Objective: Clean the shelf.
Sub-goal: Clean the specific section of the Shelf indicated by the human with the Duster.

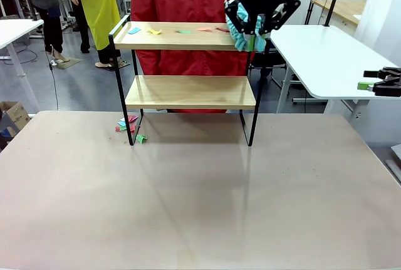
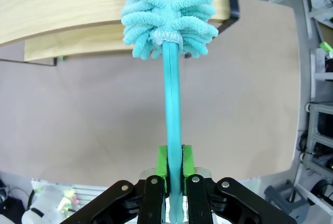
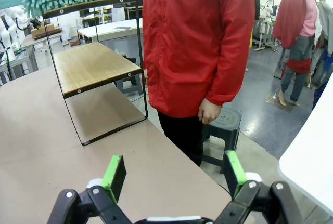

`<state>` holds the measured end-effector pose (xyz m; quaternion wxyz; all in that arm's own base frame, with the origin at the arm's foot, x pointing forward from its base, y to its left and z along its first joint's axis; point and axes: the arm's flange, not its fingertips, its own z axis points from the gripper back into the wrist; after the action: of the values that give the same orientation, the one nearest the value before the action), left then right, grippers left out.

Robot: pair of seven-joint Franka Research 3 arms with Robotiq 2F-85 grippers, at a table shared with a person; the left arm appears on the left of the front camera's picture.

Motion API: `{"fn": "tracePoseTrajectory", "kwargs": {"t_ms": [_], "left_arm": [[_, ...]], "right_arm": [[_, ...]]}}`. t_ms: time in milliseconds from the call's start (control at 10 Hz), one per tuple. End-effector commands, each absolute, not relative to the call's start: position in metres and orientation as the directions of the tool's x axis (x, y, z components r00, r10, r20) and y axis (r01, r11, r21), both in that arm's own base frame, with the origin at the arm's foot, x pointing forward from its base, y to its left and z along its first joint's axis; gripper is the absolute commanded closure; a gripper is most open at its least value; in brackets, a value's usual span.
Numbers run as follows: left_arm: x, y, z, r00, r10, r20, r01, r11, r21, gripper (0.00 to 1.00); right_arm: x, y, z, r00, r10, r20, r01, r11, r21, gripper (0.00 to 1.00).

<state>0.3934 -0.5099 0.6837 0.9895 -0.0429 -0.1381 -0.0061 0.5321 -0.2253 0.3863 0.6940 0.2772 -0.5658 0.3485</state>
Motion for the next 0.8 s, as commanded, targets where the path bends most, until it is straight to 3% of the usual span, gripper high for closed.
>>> {"fn": "tracePoseTrajectory", "kwargs": {"t_ms": [0, 700], "left_arm": [[0.392, -0.488, 0.689, 0.975, 0.030, 0.219, -0.014, 0.997, -0.076, 0.87], [0.385, -0.397, 0.677, 0.985, 0.041, 0.167, -0.036, 0.999, -0.032, 0.87]], "right_arm": [[0.532, -0.221, 0.395, 0.132, 0.174, 0.976, -0.788, 0.615, -0.003, 0.00], [0.532, -0.221, 0.395, 0.132, 0.174, 0.976, -0.788, 0.615, -0.003, 0.00]]}}
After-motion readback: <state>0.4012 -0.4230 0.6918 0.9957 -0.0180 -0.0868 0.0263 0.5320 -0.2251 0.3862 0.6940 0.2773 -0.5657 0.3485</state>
